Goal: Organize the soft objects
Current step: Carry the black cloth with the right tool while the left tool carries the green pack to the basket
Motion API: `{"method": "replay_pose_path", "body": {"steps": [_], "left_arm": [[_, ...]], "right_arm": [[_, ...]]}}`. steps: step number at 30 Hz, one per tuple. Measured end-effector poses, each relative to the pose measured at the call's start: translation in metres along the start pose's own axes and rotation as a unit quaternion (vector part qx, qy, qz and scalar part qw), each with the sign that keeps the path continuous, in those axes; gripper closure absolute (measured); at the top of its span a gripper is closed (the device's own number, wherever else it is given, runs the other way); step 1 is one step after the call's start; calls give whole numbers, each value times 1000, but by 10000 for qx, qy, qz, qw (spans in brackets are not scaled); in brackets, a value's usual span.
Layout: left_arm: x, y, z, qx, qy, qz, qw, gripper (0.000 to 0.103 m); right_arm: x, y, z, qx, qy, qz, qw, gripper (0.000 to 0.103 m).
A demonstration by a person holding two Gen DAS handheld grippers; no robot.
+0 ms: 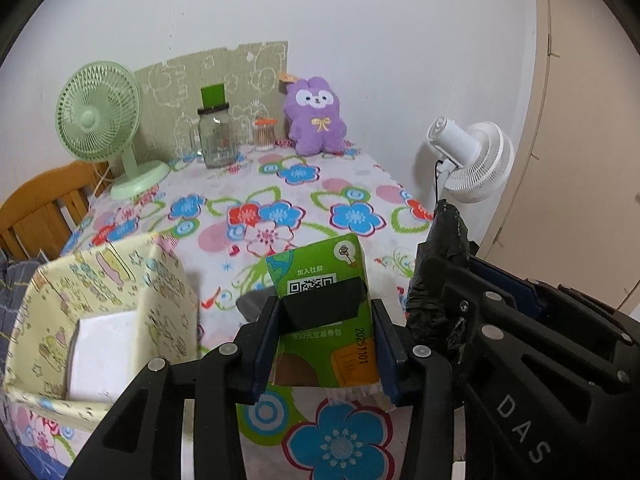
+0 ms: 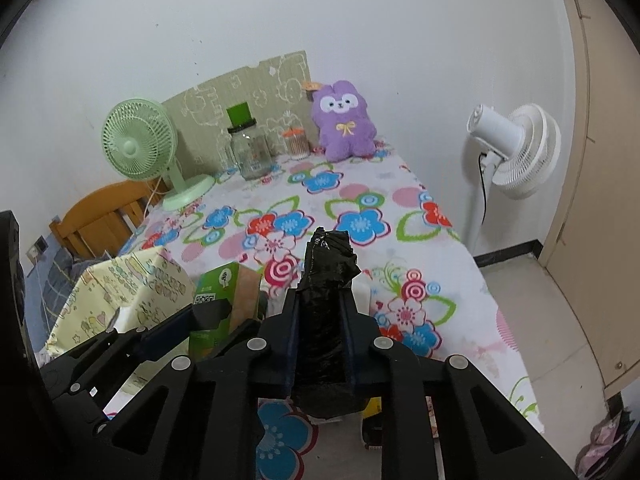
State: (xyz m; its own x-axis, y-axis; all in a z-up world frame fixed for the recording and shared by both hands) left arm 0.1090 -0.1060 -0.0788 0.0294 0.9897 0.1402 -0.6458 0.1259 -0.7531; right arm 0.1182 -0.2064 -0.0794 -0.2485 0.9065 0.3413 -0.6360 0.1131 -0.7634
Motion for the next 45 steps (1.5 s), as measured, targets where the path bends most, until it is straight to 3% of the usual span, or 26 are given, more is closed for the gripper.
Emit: {"method": "replay_pose_path", "body": {"steps": [22, 45], "left_arm": [[39, -27, 40, -475, -205, 88, 9986, 59], [118, -28, 48, -550, -558, 396, 9961, 59]], "right_arm": [[49, -32, 27, -291, -6, 455, 9985, 83], [129, -41, 0, -141, -501, 851, 9950, 83]]}}
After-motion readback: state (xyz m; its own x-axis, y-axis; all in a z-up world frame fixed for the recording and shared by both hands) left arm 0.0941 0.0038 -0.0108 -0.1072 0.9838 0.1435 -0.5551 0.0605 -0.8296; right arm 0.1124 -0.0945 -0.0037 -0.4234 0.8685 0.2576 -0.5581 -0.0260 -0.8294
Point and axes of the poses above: each gripper's, at about its wrist camera, not at the fingertips, and z roughly against the way its jaws point, x to its left, y to its underside, the point moved 3 cm from there along -z, roughly the way its jaws point, and after that the axes turned 13 degrees about -y, right-handed, at the moved point
